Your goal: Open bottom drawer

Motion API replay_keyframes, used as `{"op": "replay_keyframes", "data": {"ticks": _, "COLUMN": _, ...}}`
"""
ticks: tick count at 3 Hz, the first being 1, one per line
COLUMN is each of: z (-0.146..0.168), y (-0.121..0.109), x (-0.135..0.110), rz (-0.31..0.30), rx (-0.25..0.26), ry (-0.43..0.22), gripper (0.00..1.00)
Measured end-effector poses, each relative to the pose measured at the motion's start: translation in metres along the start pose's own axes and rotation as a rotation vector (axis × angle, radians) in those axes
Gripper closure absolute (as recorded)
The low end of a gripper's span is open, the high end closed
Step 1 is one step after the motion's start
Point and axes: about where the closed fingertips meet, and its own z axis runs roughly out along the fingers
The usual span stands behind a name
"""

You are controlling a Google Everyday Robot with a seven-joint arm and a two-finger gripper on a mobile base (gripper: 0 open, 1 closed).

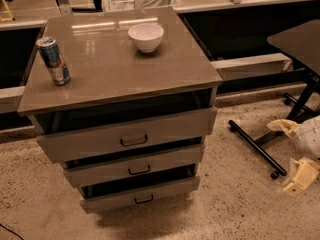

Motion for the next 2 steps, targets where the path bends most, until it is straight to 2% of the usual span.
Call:
{"op": "replay_keyframes", "data": {"ticks": 1, "z": 0.047, "y": 0.000, "x": -0.009, "rz": 0.021, "rx": -0.011, "ry": -0.138, "gripper": 0.00}}
{"op": "replay_keyframes", "data": {"ticks": 2, "z": 0.158, "y": 0.000, "x": -0.034, "rz": 0.020, "rx": -0.057, "ry": -0.353, "gripper": 0.00}}
